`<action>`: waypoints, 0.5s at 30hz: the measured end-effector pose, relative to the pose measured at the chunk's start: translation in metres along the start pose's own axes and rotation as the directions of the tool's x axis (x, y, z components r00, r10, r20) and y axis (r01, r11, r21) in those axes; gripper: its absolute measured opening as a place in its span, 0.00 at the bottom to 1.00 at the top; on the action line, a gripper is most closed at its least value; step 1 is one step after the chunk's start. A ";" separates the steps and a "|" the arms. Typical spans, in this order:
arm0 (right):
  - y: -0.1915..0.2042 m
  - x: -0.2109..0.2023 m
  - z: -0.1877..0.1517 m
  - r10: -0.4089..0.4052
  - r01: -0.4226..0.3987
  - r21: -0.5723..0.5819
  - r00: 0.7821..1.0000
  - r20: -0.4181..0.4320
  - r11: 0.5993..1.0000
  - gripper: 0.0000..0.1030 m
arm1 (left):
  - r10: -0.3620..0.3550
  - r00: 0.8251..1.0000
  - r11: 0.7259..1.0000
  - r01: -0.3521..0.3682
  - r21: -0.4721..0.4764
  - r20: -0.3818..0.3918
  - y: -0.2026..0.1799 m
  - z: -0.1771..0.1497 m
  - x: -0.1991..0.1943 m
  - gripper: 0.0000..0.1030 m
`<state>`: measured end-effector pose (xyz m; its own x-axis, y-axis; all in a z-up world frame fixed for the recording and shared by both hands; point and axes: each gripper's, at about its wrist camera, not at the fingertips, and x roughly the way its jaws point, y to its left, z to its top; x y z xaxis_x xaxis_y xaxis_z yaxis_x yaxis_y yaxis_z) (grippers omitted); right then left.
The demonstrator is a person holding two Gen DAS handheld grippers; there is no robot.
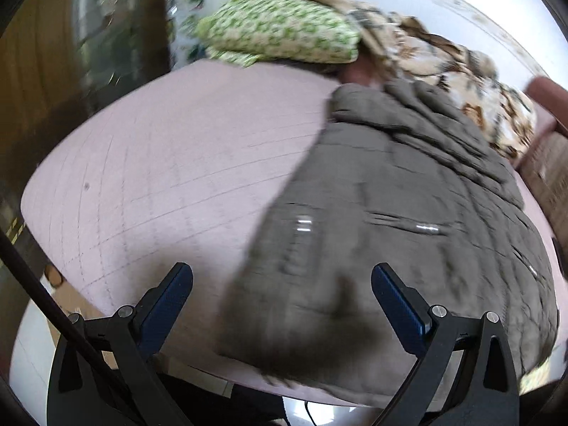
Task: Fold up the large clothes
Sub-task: 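Close both tools on the jacket hem and lift it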
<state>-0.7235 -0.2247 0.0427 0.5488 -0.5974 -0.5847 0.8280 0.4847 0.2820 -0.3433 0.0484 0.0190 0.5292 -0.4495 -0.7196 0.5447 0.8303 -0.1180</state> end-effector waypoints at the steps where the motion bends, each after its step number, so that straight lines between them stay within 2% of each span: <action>1: -0.012 0.002 0.002 -0.019 0.019 0.022 1.000 -0.001 1.000 0.91 | -0.012 1.000 0.999 0.011 -0.030 -0.014 0.010 0.001 0.006 0.98; 4: -0.051 0.012 0.003 -0.042 0.046 0.133 0.999 -0.034 0.990 0.91 | -0.083 0.995 0.991 0.078 -0.110 -0.049 0.031 -0.002 0.021 0.98; 6: -0.074 0.019 0.000 -0.009 0.024 0.239 0.998 -0.064 0.971 0.91 | -0.156 0.985 0.975 0.141 -0.173 -0.080 0.040 -0.005 0.031 0.98; 8: -0.093 0.023 -0.004 0.019 0.009 0.336 0.997 -0.081 0.942 0.91 | -0.192 0.980 0.960 0.175 -0.218 -0.060 0.045 -0.004 0.032 0.98; 11: -0.108 0.027 -0.007 0.086 -0.048 0.424 0.994 -0.072 0.905 0.91 | -0.250 0.967 0.948 0.235 -0.212 -0.042 0.037 -0.004 0.030 0.98; 15: -0.101 0.038 -0.005 0.121 -0.075 0.411 0.989 -0.087 0.908 0.91 | -0.266 0.963 0.955 0.256 -0.150 -0.048 0.022 -0.006 0.031 0.98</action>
<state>-0.7863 -0.2931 -0.0120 0.6331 -0.4760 -0.6104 0.7582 0.2224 0.6130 -0.3191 0.0550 -0.0100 0.3336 -0.6376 -0.6945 0.5578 0.7273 -0.3999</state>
